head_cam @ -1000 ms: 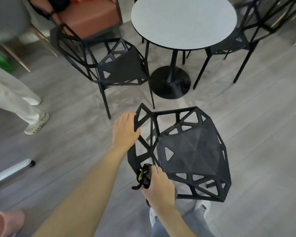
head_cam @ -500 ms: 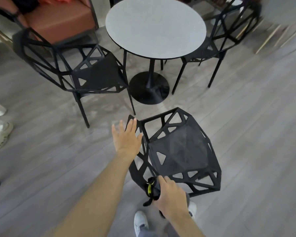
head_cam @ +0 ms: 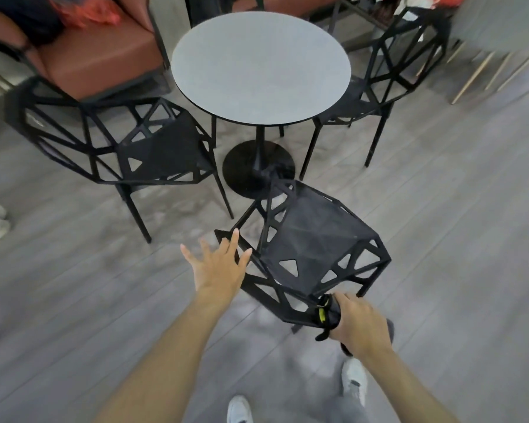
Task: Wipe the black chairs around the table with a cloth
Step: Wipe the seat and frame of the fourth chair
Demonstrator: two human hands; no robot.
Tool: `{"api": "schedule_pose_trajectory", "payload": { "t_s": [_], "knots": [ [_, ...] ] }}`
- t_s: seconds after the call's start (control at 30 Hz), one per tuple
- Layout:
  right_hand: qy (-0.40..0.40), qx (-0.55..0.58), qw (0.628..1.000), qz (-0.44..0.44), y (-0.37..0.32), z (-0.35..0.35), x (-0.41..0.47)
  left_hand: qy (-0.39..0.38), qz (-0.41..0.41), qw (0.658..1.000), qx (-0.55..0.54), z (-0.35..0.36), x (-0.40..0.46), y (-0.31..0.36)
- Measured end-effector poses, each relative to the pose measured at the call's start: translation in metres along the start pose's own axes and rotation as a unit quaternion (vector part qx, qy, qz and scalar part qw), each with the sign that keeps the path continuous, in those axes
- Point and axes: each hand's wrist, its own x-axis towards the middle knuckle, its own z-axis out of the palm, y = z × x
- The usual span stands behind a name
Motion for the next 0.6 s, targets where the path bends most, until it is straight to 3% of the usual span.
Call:
{"api": "schedule_pose_trajectory", "payload": {
  "t_s": [0.23, 0.4, 0.6],
  "knots": [
    [0.003, -0.089, 0.995, -0.039, 0.104, -0.066, 0.092, 0.049, 0.07, 0.995, 0.043, 0.004, -0.017, 0.065],
    [-0.006, -0.155, 0.983, -0.095, 0.18, -0.12, 0.173, 0.075, 0.043, 0.996, 0.009, 0.01, -0.018, 0.145],
    [0.054, -0.239, 0.962, -0.123, 0.239, -0.15, 0.217, -0.016, 0.017, 0.999, 0.036, -0.027, -0.005, 0.228]
  ]
}}
